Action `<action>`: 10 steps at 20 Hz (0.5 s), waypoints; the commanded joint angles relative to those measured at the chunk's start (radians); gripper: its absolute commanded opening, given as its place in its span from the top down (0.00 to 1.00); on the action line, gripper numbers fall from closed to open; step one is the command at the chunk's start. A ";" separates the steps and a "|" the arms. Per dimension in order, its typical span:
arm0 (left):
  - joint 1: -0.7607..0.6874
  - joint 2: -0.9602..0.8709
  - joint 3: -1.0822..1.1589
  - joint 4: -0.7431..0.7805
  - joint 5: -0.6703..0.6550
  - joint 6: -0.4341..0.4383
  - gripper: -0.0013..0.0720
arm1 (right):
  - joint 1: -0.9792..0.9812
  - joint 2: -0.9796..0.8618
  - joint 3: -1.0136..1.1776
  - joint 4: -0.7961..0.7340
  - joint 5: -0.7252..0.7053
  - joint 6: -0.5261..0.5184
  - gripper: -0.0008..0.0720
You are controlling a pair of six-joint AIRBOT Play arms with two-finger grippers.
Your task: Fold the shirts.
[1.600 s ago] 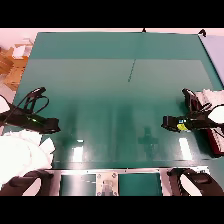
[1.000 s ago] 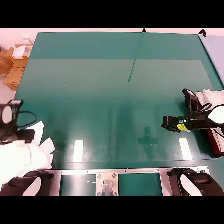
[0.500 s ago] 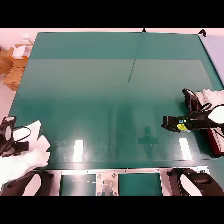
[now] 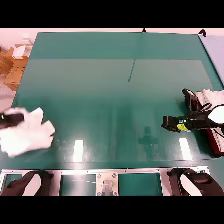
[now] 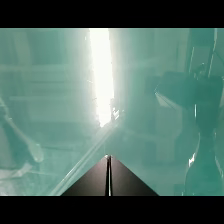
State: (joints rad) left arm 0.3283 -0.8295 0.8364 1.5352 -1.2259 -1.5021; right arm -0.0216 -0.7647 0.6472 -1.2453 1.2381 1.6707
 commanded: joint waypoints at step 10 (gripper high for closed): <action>-0.826 -0.247 0.271 -0.571 0.363 0.071 0.85 | 0.001 0.001 0.000 0.000 -0.001 0.000 0.97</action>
State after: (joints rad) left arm -0.3222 -0.9714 1.0954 1.0069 -0.9993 -1.4342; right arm -0.0216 -0.7647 0.6472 -1.2457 1.2377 1.6707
